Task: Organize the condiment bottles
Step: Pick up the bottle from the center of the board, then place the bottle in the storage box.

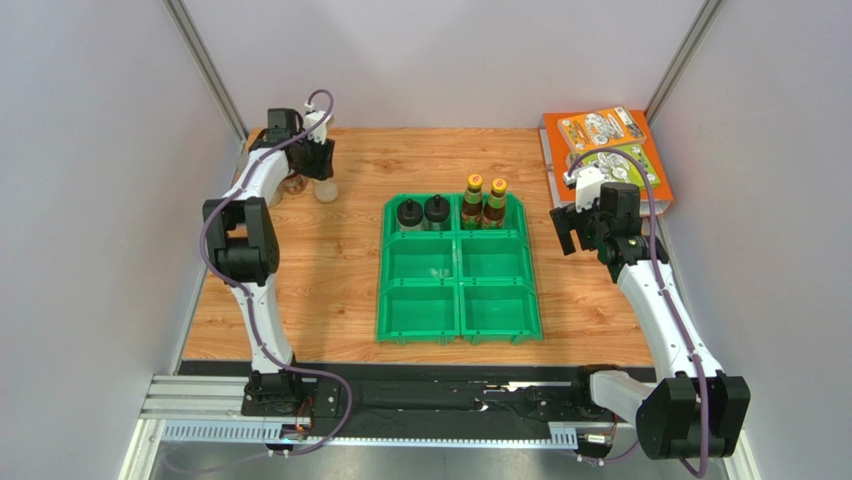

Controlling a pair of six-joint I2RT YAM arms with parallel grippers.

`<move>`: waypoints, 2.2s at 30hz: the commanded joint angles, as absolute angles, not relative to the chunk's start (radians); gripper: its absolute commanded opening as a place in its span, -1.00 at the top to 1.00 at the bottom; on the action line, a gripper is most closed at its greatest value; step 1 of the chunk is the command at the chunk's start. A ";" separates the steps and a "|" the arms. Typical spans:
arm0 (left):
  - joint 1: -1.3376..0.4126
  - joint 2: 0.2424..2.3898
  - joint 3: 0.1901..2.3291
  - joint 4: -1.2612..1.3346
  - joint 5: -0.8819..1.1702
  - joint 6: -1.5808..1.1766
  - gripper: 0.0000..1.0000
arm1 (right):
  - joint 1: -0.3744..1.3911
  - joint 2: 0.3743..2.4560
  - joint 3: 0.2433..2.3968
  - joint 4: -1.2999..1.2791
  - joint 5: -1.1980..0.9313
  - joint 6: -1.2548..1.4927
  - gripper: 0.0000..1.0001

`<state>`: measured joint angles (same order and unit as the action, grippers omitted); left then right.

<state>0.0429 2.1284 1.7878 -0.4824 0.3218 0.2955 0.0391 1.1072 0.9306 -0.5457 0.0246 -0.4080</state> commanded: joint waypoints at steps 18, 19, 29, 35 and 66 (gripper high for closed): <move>-0.480 1.426 1.480 -0.618 0.580 0.365 1.00 | 0.046 1.120 0.965 -0.522 0.044 -0.408 -0.91; -0.514 1.443 1.488 -0.618 0.571 0.364 1.00 | 0.045 1.121 0.963 -0.520 0.046 -0.410 -0.92; -0.716 1.719 1.629 -0.588 0.514 0.334 1.00 | 0.046 1.118 0.963 -0.518 0.060 -0.411 -0.94; -0.762 1.805 1.661 -0.540 0.494 0.310 1.00 | 0.046 1.121 0.960 -0.518 0.060 -0.416 -0.94; -0.819 2.005 1.615 -0.437 0.373 0.311 0.74 | 0.046 1.101 0.959 -0.525 0.032 -0.423 -0.93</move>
